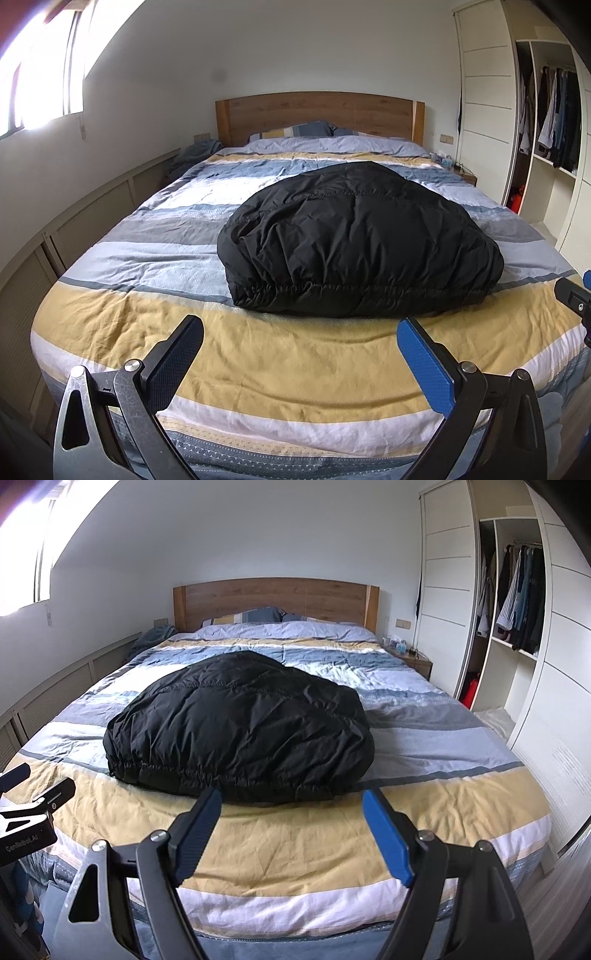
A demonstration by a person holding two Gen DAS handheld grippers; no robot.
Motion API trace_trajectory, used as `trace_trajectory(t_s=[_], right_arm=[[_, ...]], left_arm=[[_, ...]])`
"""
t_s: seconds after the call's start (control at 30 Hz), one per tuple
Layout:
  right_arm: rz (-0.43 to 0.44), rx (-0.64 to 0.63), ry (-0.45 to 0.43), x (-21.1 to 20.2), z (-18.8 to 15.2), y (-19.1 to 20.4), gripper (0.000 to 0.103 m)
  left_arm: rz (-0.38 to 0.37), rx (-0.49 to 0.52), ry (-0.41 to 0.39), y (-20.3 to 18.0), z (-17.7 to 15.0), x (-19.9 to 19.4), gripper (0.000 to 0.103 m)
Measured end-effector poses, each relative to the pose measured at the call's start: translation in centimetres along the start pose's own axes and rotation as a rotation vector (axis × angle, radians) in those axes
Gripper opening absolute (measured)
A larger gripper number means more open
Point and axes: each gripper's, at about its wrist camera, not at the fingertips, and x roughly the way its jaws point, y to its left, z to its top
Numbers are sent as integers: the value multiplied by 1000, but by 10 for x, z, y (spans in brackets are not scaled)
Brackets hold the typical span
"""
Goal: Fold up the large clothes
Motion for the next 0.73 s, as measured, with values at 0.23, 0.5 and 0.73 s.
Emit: trace_trajectory(t_s=[0.23, 0.5, 0.73], right_arm=[[2, 11, 29, 12, -4, -1, 78], [1, 17, 43, 18, -6, -3, 78], [4, 19, 41, 19, -6, -4, 78]], left_arm=[[-2, -12, 10, 4, -2, 7, 103], [10, -11, 17, 5, -2, 12, 103], [9, -9, 20, 6, -2, 13, 103]])
